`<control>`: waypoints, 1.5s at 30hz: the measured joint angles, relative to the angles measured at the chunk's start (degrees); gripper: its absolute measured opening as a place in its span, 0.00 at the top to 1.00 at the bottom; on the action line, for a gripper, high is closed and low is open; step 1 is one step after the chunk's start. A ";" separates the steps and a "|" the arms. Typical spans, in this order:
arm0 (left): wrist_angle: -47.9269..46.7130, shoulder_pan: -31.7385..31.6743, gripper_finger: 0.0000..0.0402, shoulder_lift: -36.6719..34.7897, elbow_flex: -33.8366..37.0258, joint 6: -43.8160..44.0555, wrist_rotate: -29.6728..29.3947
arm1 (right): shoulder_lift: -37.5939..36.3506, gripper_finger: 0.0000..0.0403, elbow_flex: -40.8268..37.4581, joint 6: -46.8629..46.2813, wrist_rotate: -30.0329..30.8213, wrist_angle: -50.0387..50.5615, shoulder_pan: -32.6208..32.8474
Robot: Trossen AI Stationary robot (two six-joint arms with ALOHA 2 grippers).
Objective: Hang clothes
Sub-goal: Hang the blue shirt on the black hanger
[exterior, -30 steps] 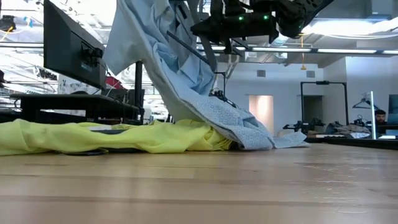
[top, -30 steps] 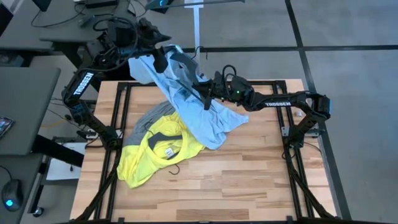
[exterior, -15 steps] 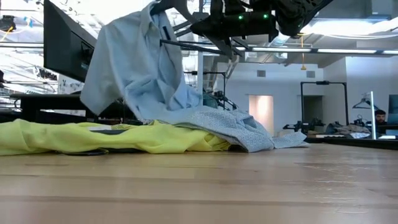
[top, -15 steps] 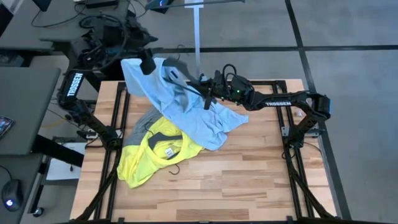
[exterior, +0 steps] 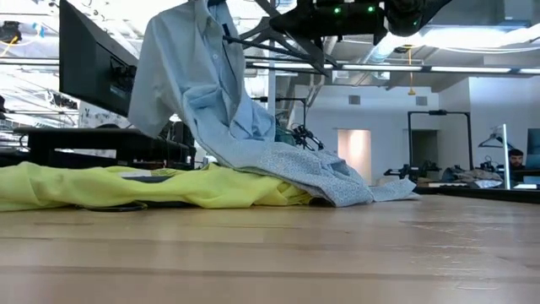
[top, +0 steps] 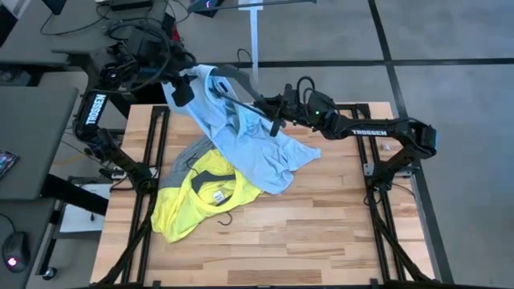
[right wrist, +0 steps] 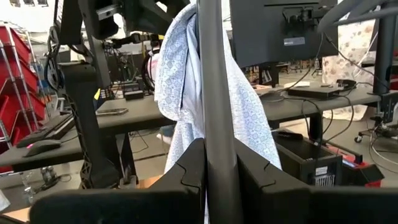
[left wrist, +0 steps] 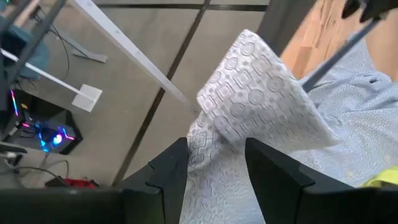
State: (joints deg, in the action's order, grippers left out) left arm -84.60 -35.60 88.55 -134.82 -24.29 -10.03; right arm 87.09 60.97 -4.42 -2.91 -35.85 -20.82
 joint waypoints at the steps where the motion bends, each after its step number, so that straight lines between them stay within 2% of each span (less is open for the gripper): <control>1: -0.34 -0.04 0.64 0.02 0.00 -0.47 -0.03 | -0.32 0.93 0.00 -0.01 -0.12 0.52 0.00; 11: -0.98 -0.38 0.64 1.27 0.00 -5.28 1.71 | -1.40 0.93 -0.02 -0.15 -2.99 2.27 0.55; 20: -1.99 -0.22 0.64 3.63 0.09 -4.53 16.68 | -1.38 0.93 1.33 -0.21 -10.64 2.80 0.44; 22: -1.50 0.31 0.65 3.80 0.09 -4.62 17.99 | -1.38 0.93 1.83 -0.14 -10.86 3.74 0.44; 25: -1.13 1.19 0.71 3.84 0.09 -4.25 17.98 | -1.44 0.93 1.97 -0.09 -11.48 5.59 0.31; 29: -1.81 2.24 0.91 3.95 0.11 -4.50 18.51 | -1.44 0.89 1.97 -0.10 -11.92 7.54 0.29; 33: -1.69 2.71 0.92 3.91 0.15 -3.95 18.33 | -1.62 0.85 2.03 0.21 -11.92 8.97 -0.07; 35: -1.72 2.73 0.92 3.99 0.20 -3.40 18.16 | -2.88 0.84 2.17 0.42 -11.96 13.33 -0.96; 42: 0.00 2.60 0.92 4.02 0.17 -1.31 17.72 | -11.58 0.83 10.22 7.39 -12.47 48.44 -6.92; 45: 2.01 2.67 0.92 4.19 0.18 -1.19 18.01 | -14.43 0.82 12.53 8.10 -12.39 58.80 -9.39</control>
State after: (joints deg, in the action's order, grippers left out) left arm -82.59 -32.92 92.74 -134.64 -25.48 7.98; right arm 72.66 73.50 3.68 -15.30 22.95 -30.21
